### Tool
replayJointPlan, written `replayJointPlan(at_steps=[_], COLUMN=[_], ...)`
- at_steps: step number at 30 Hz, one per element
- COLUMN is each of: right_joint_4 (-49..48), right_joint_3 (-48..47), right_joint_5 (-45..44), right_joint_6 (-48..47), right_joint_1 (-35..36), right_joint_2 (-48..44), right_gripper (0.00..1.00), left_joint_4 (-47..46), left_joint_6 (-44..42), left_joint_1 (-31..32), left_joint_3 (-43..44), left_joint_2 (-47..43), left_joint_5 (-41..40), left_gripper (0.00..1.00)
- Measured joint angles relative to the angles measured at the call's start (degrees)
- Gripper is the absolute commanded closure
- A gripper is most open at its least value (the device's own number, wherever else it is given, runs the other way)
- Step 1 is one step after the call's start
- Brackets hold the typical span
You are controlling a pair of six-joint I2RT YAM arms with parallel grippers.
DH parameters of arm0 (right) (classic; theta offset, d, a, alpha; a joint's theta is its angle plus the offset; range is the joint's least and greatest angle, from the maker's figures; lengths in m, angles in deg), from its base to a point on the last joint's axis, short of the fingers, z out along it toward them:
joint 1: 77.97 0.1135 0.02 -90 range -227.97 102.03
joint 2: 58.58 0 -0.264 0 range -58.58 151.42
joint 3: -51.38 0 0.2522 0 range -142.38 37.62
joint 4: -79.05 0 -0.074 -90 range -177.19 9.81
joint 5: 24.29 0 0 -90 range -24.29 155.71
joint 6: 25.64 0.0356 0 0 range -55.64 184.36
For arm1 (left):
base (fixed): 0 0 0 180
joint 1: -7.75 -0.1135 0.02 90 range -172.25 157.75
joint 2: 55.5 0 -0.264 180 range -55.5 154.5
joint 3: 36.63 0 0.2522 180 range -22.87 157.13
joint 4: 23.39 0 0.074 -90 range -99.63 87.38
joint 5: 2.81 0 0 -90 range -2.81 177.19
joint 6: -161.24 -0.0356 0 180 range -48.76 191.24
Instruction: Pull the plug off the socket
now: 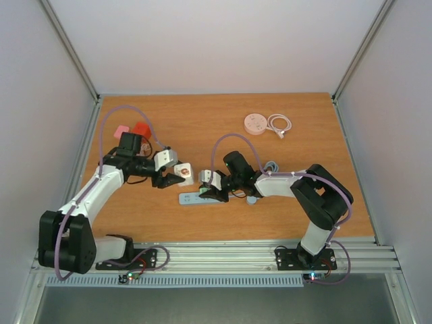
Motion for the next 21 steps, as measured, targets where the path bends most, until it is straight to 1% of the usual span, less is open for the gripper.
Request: replayJointPlan(at_steps=[3,5,9,13,17,19,21], right_joint_4=[0.2,0.3,0.5,2.0,5.4,6.7,7.7], right_joint_3=[0.0,0.0,0.0,0.0,0.2,0.2,0.1], right_joint_5=[-0.4,-0.6,-1.0,-2.0,-3.1,-3.1,-3.1], right_joint_6=[0.0,0.0,0.3,1.4,2.8,3.5,4.2], right_joint_1=[0.1,0.2,0.3,0.6,0.6,0.6,0.6], right_joint_2=[-0.2,-0.3,-0.5,-0.8,-0.8,-0.9,-1.2], right_gripper=[0.90,0.85,0.69,0.52,0.39,0.34,0.30], left_joint_4=[0.6,0.6,-0.4,-3.9,-8.0,-10.1,-11.8], left_joint_6=[0.3,1.4,5.6,11.7,18.6,22.0,24.4], left_joint_1=[-3.1,-5.3,-10.5,-15.1,-17.4,-17.7,-17.8], left_joint_3=[0.4,0.7,2.1,4.0,6.7,8.9,11.1], left_joint_2=[-0.2,-0.2,0.1,2.4,6.7,9.6,12.5], left_joint_5=[0.2,0.1,0.1,0.0,-0.7,-1.4,-1.7], left_gripper=[0.72,0.71,0.70,0.70,0.70,0.70,0.70])
